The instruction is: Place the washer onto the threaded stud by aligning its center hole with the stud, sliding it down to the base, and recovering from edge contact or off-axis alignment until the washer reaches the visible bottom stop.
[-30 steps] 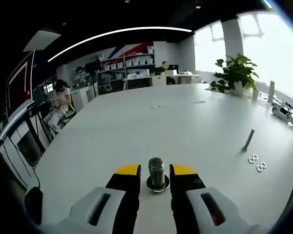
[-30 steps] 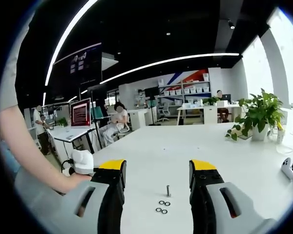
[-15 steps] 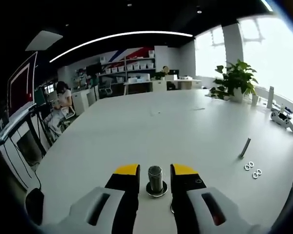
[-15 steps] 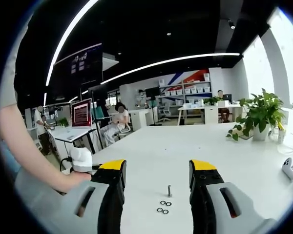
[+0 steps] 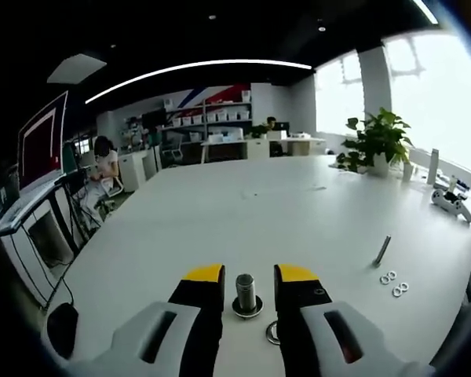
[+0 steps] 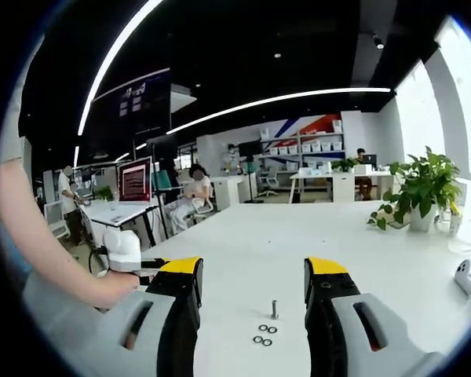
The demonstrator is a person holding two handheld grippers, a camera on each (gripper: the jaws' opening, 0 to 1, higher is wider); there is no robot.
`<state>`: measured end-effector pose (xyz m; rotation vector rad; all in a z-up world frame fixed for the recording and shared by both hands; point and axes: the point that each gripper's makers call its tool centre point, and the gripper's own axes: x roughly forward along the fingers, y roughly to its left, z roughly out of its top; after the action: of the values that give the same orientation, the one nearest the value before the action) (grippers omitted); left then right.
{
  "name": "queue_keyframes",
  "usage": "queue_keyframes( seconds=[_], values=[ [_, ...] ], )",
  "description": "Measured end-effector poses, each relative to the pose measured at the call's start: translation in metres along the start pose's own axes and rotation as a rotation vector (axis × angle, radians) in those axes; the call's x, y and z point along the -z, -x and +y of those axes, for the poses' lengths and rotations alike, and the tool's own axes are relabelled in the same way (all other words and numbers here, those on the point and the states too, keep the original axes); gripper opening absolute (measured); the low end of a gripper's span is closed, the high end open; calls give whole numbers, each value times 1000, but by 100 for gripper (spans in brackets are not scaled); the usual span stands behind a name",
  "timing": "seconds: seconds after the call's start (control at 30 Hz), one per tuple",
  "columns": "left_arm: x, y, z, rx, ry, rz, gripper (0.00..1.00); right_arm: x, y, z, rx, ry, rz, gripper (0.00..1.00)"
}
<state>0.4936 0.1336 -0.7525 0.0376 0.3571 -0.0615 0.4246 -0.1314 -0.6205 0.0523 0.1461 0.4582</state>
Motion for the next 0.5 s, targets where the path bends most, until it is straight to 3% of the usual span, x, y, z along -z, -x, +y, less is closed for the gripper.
queue_keyframes(
  seconds=[0.5],
  values=[
    [-7, 14, -8, 18, -8, -16, 23, 0, 1, -5, 25, 10, 1, 55]
  ],
)
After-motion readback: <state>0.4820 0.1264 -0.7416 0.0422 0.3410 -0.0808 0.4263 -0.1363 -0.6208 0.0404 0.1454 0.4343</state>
